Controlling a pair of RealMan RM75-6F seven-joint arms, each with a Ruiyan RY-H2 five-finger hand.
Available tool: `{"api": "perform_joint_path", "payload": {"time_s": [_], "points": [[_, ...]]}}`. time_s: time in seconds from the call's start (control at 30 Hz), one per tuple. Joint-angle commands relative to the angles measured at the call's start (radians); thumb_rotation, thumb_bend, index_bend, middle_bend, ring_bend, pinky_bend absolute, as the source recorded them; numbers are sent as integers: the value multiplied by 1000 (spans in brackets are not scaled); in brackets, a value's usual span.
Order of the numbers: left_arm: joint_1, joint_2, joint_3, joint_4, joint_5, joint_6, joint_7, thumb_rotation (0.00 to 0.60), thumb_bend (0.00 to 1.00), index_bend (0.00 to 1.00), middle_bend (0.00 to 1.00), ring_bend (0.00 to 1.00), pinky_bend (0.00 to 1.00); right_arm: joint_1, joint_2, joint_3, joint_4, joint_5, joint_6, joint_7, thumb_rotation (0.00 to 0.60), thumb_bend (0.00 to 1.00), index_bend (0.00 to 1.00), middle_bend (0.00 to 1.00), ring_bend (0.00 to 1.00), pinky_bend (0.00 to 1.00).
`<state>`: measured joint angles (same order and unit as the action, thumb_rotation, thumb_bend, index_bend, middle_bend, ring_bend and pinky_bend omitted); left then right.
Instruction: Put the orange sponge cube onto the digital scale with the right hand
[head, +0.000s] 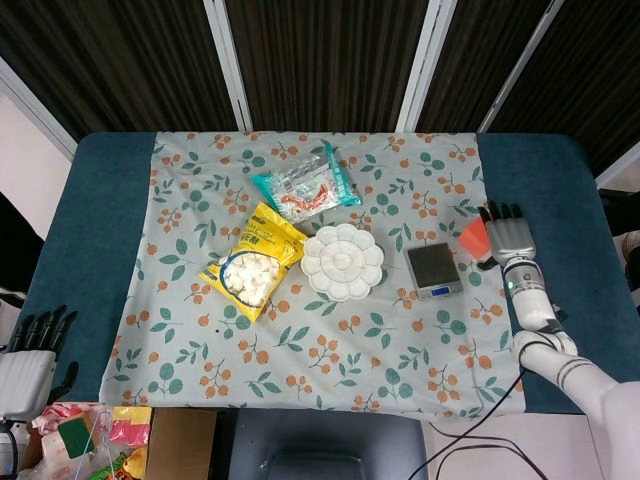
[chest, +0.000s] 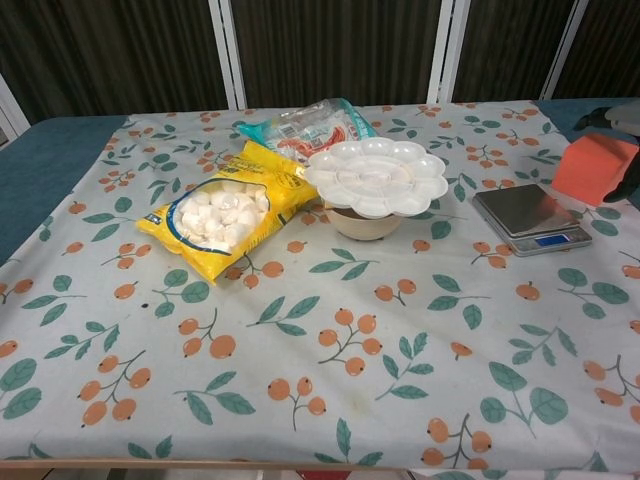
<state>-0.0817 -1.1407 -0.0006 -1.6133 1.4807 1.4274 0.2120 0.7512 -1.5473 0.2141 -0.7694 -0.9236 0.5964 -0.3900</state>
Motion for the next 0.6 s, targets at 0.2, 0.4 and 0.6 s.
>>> {"api": "perform_joint_path", "payload": {"time_s": [0.2,0.4,0.6], "points": [[-1,-4,-5,7,-10,1,5,600,445,0,28,42,31,30,-87,-6,149,34,-36,-48,600,140,383,337,198,317],[0,-5,-5,6,-10,5,8,600,446,0,28,42,31,45,-127,1,199,37,-22,-68,600,189,720,597,483,673],[0,-2,-3,2,-5,7,4,600,445,0,28,42,31,26,-111,6,158,-11,70,-30,600,230,866,710,609,795]]}}
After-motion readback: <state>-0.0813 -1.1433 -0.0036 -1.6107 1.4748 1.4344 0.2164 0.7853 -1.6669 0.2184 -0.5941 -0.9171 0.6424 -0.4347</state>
